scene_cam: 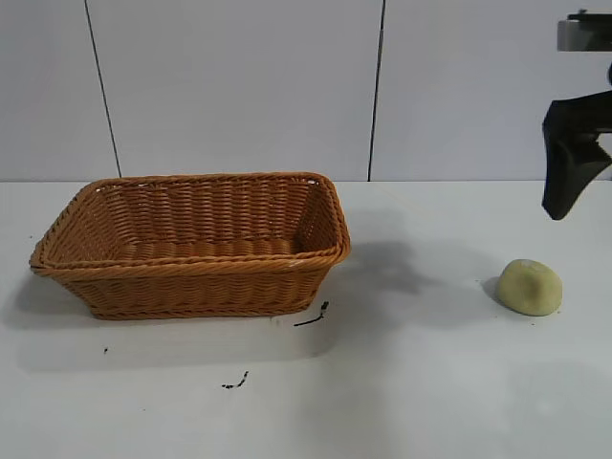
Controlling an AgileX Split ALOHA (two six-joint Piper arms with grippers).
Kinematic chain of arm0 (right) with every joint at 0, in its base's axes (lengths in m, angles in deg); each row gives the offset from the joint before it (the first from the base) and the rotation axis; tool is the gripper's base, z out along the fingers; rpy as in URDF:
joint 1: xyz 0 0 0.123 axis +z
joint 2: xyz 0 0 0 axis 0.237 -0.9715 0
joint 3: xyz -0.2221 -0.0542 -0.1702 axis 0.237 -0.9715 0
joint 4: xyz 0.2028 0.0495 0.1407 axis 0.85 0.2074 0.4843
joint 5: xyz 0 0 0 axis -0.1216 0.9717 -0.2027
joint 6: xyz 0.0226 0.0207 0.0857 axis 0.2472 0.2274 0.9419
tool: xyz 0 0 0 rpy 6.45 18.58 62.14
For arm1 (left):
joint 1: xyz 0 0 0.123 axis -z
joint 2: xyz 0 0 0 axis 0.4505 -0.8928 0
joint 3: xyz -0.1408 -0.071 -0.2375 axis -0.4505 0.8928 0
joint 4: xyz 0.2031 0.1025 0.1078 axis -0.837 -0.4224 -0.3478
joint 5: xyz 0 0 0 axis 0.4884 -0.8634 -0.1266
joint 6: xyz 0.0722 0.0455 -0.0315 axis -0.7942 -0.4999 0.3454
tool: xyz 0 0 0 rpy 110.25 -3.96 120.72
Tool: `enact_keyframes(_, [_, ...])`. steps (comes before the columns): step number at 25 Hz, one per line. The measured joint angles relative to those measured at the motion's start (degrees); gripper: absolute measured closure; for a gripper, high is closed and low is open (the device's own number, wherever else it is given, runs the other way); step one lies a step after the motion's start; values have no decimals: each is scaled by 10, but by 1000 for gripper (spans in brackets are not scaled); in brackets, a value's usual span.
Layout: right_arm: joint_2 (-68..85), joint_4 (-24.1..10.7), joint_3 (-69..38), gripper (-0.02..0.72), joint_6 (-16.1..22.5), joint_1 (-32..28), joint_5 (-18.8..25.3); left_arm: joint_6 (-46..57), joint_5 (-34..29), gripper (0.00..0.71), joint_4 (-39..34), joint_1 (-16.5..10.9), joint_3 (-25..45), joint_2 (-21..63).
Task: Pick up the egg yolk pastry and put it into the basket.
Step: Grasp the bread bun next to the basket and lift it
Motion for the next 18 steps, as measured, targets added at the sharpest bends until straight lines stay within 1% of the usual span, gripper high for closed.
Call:
enact_keyframes(3, [-52, 0, 29, 10, 0, 0, -7, 0, 0, 14, 0, 0, 0, 0])
enact_keyframes(8, [-94, 0, 38, 10, 0, 0, -46, 0, 0, 14, 0, 0, 0, 0])
enact_keyframes(18, [-124, 0, 38, 10, -1, 0, -62, 0, 0, 14, 0, 0, 0, 0])
